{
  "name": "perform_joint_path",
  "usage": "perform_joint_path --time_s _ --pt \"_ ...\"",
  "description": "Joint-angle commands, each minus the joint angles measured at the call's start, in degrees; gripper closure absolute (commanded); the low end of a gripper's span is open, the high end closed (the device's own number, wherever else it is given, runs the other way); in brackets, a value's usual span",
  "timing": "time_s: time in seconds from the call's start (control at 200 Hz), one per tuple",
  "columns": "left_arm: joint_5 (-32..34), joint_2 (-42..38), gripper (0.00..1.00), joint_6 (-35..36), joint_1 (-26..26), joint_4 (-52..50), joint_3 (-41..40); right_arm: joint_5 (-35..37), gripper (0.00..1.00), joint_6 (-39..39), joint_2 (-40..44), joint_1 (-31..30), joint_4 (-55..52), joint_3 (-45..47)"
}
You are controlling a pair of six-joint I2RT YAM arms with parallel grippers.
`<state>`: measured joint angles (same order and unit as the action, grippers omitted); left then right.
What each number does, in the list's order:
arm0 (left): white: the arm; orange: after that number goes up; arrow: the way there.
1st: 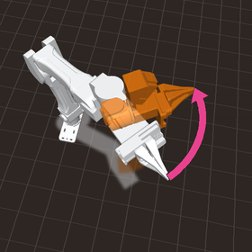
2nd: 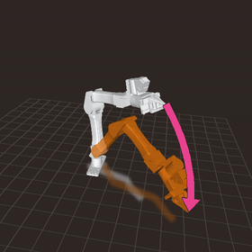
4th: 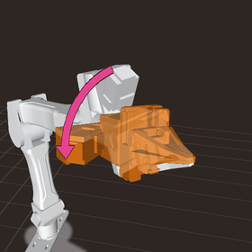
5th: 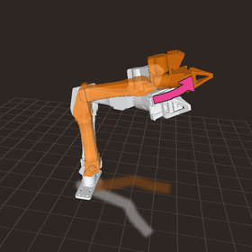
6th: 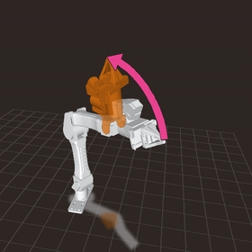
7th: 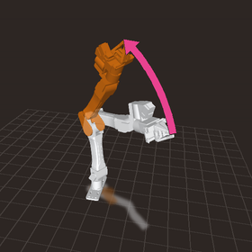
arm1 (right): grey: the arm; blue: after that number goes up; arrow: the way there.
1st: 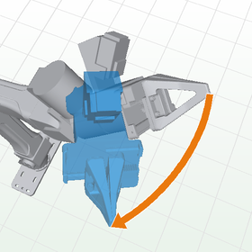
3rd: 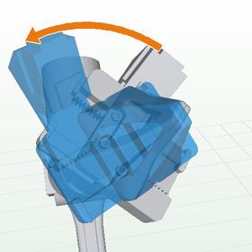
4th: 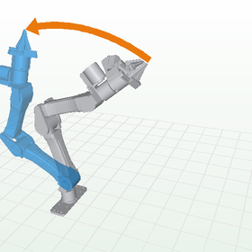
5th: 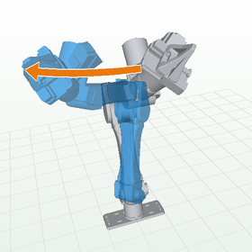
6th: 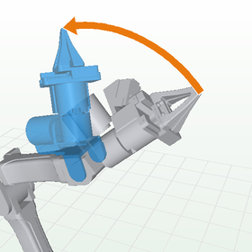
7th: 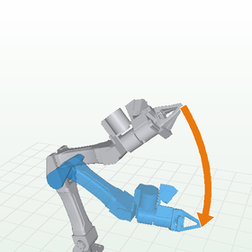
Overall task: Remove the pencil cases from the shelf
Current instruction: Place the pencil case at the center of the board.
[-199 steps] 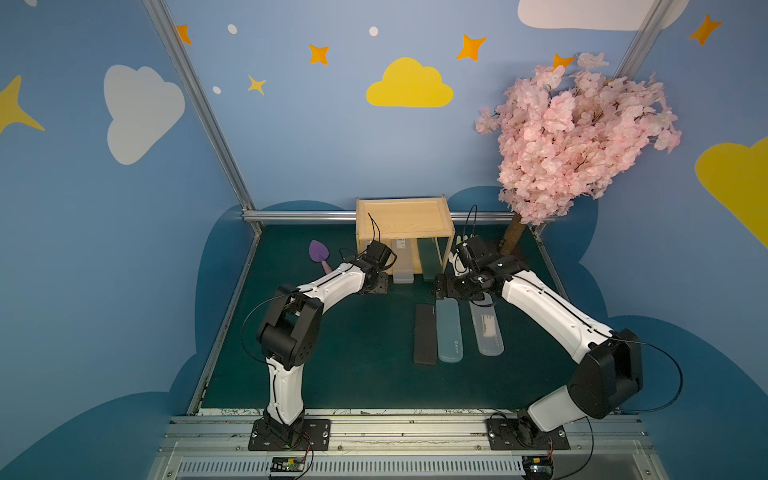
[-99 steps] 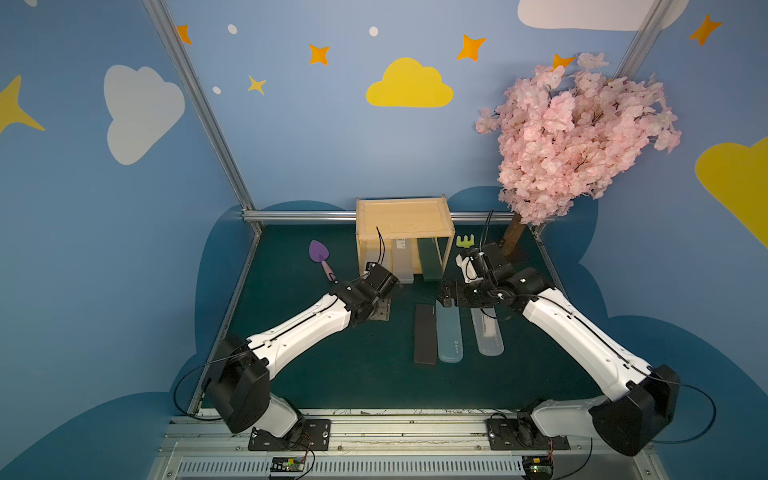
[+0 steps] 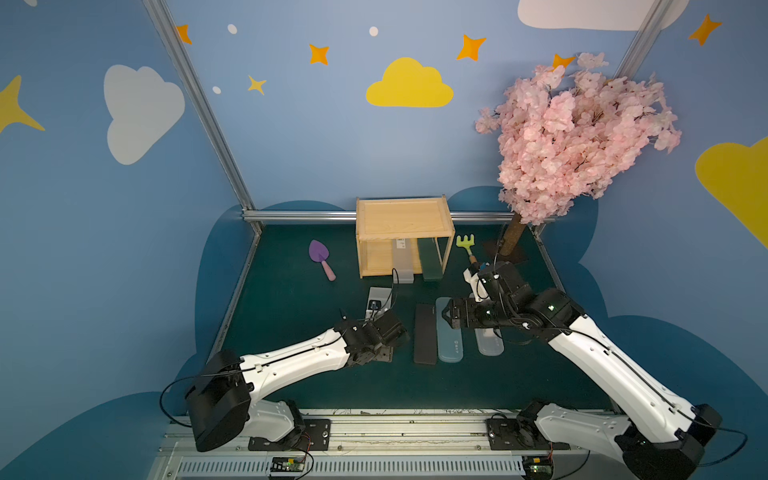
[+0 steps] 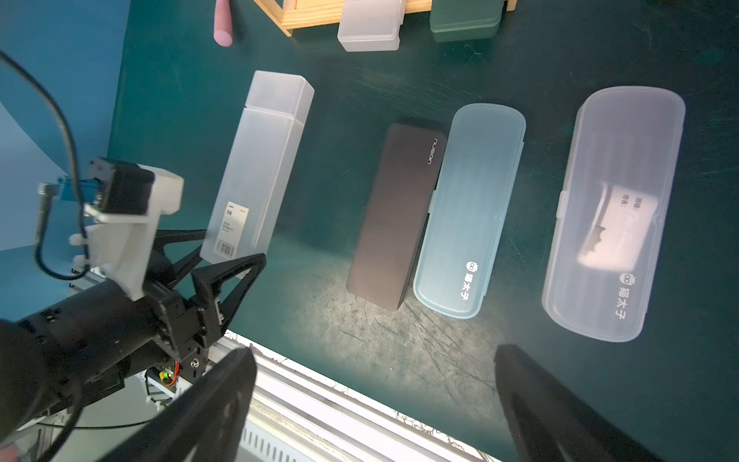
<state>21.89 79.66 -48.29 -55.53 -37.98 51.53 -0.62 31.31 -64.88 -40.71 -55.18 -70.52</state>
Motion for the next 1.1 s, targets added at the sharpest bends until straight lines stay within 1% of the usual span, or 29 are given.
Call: perform_joint_path --time_s 0.0,0.075,0.23,0.385,0.516,0.791,1.096 --pt "0.3 2.6 0.34 -4.2 0.0 3.1 -0.7 2.0 0.02 0.9 0.6 -0.4 -1.7 -0.6" --pt "-0.3 5.2 0.34 -4.1 -0.1 3.5 -0.3 2.6 0.02 0.8 0.2 -0.5 -1.6 -0.7" --pt "-3.0 10.1 0.34 -3.9 -0.7 7.6 -0.2 2.8 0.02 0.8 -0.6 -0.5 -0.9 0.1" --pt "-5.0 14.6 0.34 -1.7 -0.8 9.6 2.8 3.1 0.02 1.5 -0.3 -0.5 -0.5 1.6" --pt "-6.9 17.4 0.34 -1.3 -1.2 10.6 4.6 3.9 0.02 1.6 1.3 -0.5 -0.4 3.1" --pt "-7.2 20.4 0.34 -2.8 -4.0 10.6 6.1 6.4 0.02 2.3 6.4 -0.5 0.5 6.9" --pt "-6.4 20.3 0.33 -5.5 -5.7 9.5 4.9 6.4 0.02 2.5 7.4 -0.5 0.1 7.1"
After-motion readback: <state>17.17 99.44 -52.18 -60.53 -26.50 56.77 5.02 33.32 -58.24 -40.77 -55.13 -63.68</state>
